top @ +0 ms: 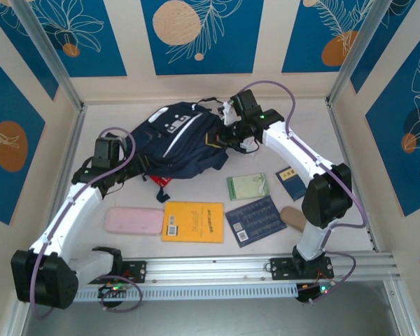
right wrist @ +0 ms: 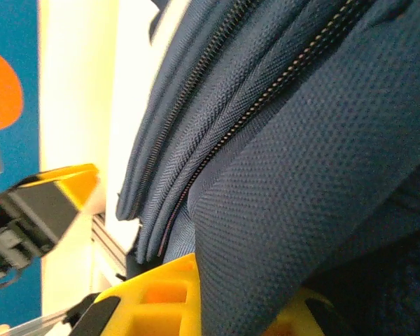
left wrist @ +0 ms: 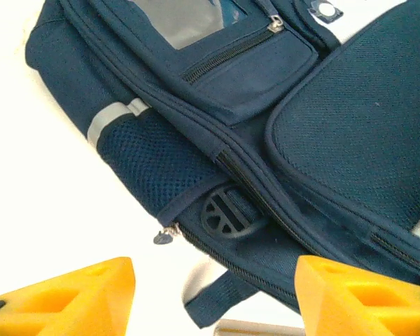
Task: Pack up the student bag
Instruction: Place the student bag at the center of the table, then pick up the glasses case from the bottom-right of the table.
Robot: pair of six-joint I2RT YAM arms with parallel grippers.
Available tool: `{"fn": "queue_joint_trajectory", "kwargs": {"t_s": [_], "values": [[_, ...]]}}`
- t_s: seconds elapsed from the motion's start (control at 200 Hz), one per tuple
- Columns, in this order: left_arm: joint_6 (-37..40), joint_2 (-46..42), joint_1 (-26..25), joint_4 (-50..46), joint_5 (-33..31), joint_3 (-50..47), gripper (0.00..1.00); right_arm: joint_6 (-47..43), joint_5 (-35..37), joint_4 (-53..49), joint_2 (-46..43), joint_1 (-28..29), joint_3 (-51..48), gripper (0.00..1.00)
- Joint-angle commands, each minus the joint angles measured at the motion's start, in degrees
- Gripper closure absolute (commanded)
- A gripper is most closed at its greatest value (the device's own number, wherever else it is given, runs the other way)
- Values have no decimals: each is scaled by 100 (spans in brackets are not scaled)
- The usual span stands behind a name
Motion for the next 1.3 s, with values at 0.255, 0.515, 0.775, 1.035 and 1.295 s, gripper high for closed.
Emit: {"fn": "queue_joint_trajectory", "kwargs": {"t_s": [0.255, 0.515, 0.775, 1.035, 1.295], "values": [[1047, 93, -614, -589, 406, 582, 34, 464, 924, 1150, -948, 186, -2287, 80], [1896, 1373, -1821, -905, 376, 1688, 30, 230, 2742, 794, -2002, 192, -2753, 26], [1922, 2066, -2499, -984, 416, 2098, 28, 325, 2171, 829, -2775, -936, -3644, 24], [1390, 2415, -3397, -591, 775, 1660, 31, 649, 2057, 344, -2810, -1357, -4427, 24], [1092, 2877, -4071, -142, 894, 1552, 31, 2025, 4394, -1678, -3001, -1843, -4422, 8]]}}
